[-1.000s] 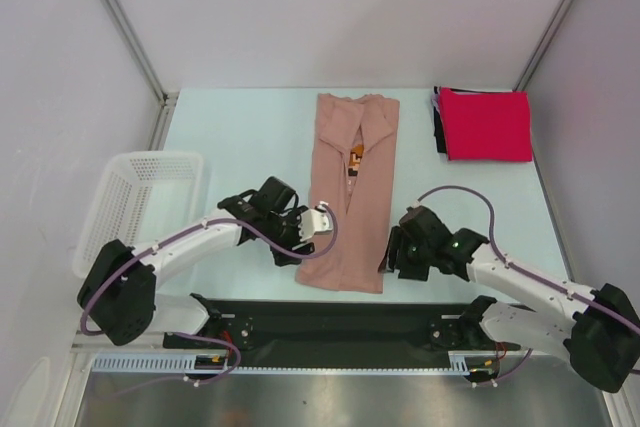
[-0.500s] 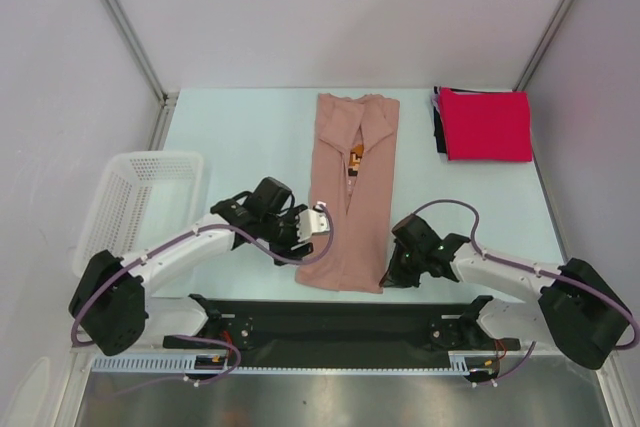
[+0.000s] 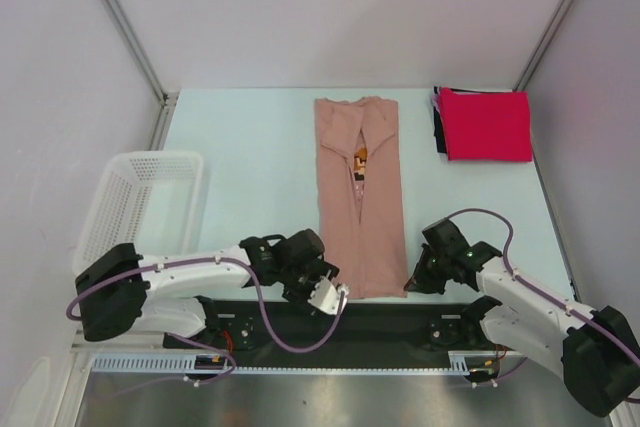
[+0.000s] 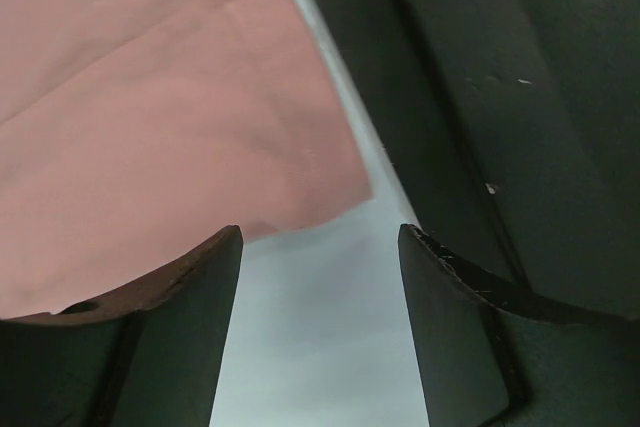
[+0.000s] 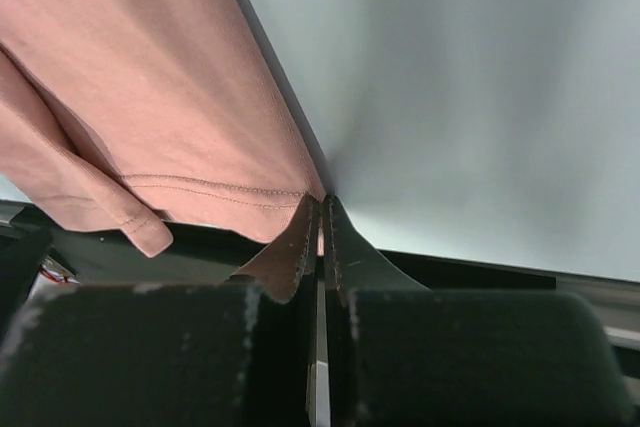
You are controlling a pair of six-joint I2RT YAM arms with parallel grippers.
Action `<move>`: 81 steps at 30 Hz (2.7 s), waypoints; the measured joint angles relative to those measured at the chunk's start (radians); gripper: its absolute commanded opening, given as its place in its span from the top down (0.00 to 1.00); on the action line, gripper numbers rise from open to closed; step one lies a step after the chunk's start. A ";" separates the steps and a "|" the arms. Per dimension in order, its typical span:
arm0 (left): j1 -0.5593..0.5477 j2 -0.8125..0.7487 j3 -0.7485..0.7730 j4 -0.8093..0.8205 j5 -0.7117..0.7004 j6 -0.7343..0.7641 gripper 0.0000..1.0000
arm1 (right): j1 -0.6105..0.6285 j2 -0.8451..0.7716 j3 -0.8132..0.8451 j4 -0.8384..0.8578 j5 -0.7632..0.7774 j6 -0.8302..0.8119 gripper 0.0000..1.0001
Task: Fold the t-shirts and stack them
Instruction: Fold the tshirt
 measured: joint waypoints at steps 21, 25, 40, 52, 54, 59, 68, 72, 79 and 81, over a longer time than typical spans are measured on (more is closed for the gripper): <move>-0.057 0.121 -0.043 0.145 -0.037 0.053 1.00 | -0.007 -0.028 0.053 -0.059 -0.023 -0.042 1.00; 0.045 0.120 0.000 0.105 0.039 -0.001 1.00 | -0.042 0.022 0.174 -0.087 -0.028 -0.085 1.00; 0.540 0.469 0.512 0.090 0.186 -0.217 1.00 | -0.322 0.655 0.714 0.093 -0.126 -0.336 1.00; 0.617 0.760 0.805 0.031 0.160 -0.327 1.00 | -0.407 0.951 0.909 0.148 -0.211 -0.377 1.00; 0.617 0.782 0.828 0.017 0.154 -0.329 0.99 | -0.418 0.977 0.930 0.151 -0.218 -0.380 1.00; 0.616 0.829 0.893 -0.015 0.136 -0.338 0.95 | -0.435 1.011 0.948 0.156 -0.230 -0.382 1.00; 0.620 0.906 1.031 -0.068 -0.003 -0.434 0.48 | -0.455 1.048 1.049 0.142 -0.179 -0.387 0.53; 0.632 0.907 1.060 -0.066 -0.073 -0.483 0.46 | -0.439 0.979 1.069 0.128 -0.014 -0.435 0.47; 0.641 0.837 1.026 -0.074 -0.040 -0.447 0.57 | -0.362 0.810 0.951 0.086 0.066 -0.487 0.41; 0.618 0.747 0.900 -0.096 -0.022 -0.378 0.55 | -0.362 0.763 0.854 0.067 0.050 -0.486 0.41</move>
